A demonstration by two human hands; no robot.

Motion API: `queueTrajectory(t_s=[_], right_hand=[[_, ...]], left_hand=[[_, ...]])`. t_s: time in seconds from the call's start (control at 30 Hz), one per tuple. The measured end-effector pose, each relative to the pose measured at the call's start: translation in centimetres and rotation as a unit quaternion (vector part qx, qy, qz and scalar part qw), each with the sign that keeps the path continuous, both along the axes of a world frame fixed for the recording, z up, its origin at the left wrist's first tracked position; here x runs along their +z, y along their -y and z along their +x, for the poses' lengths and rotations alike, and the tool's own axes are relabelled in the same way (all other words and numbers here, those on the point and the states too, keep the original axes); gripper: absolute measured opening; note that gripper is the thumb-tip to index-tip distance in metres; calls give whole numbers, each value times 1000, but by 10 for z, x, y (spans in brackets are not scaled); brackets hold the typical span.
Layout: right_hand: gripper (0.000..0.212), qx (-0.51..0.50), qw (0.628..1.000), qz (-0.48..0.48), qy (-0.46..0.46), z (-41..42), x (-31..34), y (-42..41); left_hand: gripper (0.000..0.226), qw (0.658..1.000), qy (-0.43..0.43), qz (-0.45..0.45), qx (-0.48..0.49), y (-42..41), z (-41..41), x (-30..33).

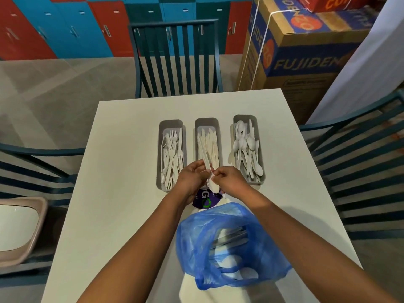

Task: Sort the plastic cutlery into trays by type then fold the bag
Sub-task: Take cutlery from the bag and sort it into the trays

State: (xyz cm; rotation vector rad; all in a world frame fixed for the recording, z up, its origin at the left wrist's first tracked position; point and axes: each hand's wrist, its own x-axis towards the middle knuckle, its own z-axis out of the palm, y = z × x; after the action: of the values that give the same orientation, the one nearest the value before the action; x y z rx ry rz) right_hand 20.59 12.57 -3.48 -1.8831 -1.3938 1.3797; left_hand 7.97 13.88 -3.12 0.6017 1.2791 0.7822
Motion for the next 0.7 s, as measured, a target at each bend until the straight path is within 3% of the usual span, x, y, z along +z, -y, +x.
queueTrajectory(t_s=[0.1, 0.23, 0.4, 0.63, 0.7], right_hand=[[19, 5, 1000, 8, 23, 4, 1, 3], [19, -33, 999, 21, 34, 14, 2, 3], [28, -104, 995, 8, 5, 34, 1, -4], [21, -139, 985, 62, 83, 71, 2, -11], [21, -145, 981, 78, 105, 84, 1, -14]], left_hand=[[41, 1000, -25, 5, 7, 2, 4, -4], [32, 999, -11, 11, 39, 4, 11, -4], [12, 998, -61, -17, 21, -3, 15, -2], [47, 984, -133, -17, -117, -12, 38, 9], [47, 975, -155, 14, -156, -15, 46, 11]])
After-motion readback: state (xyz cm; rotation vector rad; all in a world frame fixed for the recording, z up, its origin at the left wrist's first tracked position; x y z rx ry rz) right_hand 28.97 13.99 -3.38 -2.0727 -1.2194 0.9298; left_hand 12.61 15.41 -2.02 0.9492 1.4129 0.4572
